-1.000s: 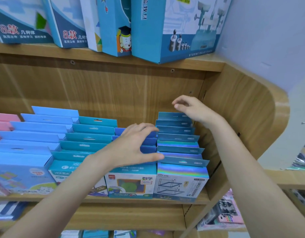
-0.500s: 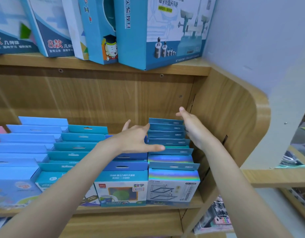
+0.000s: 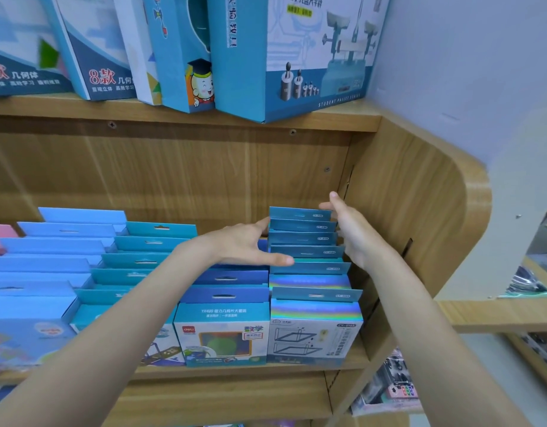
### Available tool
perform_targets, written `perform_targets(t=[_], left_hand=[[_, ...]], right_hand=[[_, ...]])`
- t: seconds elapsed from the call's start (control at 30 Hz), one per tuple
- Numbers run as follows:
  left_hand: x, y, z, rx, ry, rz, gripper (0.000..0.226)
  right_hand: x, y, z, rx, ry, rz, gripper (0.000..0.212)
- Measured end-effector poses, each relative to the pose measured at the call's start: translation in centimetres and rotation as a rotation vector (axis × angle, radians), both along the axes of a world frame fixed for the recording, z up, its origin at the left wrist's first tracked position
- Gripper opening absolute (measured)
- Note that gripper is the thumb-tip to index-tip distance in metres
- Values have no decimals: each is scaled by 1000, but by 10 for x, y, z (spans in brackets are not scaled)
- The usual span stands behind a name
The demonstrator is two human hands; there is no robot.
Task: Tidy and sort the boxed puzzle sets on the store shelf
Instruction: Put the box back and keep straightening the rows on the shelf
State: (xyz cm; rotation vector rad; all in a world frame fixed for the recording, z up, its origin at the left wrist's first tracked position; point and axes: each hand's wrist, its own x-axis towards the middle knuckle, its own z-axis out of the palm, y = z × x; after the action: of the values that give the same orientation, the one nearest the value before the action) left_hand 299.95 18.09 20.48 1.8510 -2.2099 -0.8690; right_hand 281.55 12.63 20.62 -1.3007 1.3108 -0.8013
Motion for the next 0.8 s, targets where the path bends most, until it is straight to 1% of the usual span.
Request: perform_targets(t=[0.1, 0.2, 0.33, 0.5, 0.63, 0.7, 0.8], left_hand=[[1, -3, -1, -21, 39, 13, 80], [2, -10, 1, -34, 57, 45, 83], [-2, -18, -4, 1, 93, 25, 77], [0, -24, -14, -51, 67, -11, 84], [0, -25, -12, -36, 97, -14, 79], [3, -23, -8, -68, 99, 6, 80], [11, -10, 4, -226, 20, 81, 90]], right_hand=[[1, 2, 1, 11, -3, -30, 50], [1, 3, 2, 20, 1, -43, 51], [0, 6, 2, 16, -6, -21, 48], [0, 8, 2, 18, -4, -25, 47], [1, 12, 5, 15, 32, -8, 49], [2, 16, 7, -19, 93, -18, 51], [-1, 24, 19, -148, 201, -34, 52]])
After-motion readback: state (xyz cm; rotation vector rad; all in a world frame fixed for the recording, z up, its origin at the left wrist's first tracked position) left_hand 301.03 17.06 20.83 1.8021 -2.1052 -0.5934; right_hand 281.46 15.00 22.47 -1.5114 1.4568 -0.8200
